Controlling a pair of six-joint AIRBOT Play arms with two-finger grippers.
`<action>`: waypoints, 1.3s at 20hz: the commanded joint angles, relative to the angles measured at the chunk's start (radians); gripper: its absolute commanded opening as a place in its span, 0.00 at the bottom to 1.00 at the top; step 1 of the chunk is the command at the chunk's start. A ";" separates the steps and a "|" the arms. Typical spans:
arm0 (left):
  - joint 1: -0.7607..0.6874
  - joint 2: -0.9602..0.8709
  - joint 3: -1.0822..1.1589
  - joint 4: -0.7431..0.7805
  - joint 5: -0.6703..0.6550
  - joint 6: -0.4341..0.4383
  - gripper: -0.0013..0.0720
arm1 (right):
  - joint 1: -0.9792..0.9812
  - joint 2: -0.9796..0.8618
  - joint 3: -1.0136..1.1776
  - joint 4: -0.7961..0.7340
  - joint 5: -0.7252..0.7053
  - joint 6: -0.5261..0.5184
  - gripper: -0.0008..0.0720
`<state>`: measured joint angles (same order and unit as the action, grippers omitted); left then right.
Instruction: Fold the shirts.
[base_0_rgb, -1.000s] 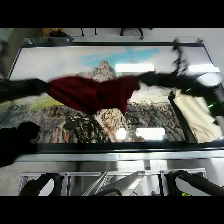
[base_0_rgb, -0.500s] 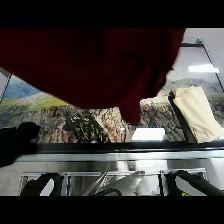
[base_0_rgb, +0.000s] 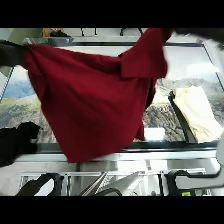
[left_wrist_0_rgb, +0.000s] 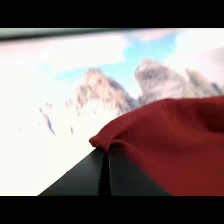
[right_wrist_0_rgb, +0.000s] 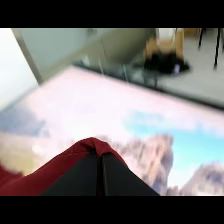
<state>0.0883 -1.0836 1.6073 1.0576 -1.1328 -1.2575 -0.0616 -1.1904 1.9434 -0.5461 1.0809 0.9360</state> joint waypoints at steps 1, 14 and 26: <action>0.000 -0.247 -0.106 -0.004 0.144 0.056 0.03 | 0.002 -0.251 -0.049 -0.015 0.000 0.011 0.04; 0.137 -0.625 0.305 -0.003 -0.299 -0.111 0.96 | -0.192 -0.392 -0.051 -0.102 0.277 0.130 0.62; 0.276 -0.271 -0.743 -0.002 -0.187 -0.066 0.96 | -0.249 -0.389 -0.394 -0.093 0.491 0.119 0.52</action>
<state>0.3466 -1.4384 1.0866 1.0554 -1.4143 -1.3525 -0.3080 -1.5818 1.5898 -0.6464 1.5486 1.0622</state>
